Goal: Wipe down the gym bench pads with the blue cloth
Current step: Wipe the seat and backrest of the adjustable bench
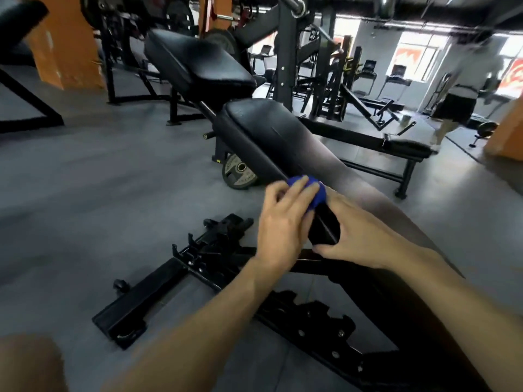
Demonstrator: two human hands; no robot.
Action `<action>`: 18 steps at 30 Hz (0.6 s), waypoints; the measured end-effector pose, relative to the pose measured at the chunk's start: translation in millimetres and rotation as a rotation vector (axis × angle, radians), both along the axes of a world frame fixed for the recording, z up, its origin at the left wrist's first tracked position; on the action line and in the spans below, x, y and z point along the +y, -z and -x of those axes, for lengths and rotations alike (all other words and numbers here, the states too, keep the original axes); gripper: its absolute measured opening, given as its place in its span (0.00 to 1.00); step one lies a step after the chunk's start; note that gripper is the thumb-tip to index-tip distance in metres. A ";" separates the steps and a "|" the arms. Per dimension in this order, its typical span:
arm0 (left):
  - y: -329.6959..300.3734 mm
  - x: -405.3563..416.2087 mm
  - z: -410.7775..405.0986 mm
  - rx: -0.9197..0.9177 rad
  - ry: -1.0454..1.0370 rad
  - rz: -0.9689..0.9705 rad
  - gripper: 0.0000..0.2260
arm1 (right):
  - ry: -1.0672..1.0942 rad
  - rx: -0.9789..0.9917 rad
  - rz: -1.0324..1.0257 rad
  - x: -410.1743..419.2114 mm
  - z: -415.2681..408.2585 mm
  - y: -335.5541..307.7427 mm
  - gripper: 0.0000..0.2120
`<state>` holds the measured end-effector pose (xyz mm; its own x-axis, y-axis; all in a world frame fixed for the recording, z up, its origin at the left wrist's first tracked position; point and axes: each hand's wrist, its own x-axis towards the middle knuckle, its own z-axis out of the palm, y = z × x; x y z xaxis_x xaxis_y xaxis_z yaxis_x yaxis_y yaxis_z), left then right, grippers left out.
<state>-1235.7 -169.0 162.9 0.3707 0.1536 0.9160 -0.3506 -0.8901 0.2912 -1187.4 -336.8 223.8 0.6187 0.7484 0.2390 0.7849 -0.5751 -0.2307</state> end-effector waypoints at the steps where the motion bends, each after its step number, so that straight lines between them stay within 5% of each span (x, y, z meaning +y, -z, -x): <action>1: 12.0 -8.2 7.4 0.010 0.037 -0.044 0.18 | 0.007 0.034 -0.026 0.4 2.6 -0.1 0.53; 6: -1.5 32.2 1.3 -0.001 0.033 -0.195 0.18 | 0.044 0.030 -0.008 3.0 3.5 2.9 0.55; 12: -49.0 79.4 -17.5 -0.011 -0.142 -0.015 0.16 | 0.123 -0.005 -0.059 28.0 5.5 2.8 0.52; 18: -2.6 31.0 -2.4 -0.009 0.082 -0.338 0.19 | 0.092 0.042 -0.154 24.4 0.0 7.3 0.50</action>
<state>-1233.3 -138.0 165.5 0.3607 -0.1890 0.9133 -0.4260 -0.9045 -0.0190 -1187.5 -312.4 216.5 0.6948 0.6444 0.3193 0.7183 -0.5994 -0.3532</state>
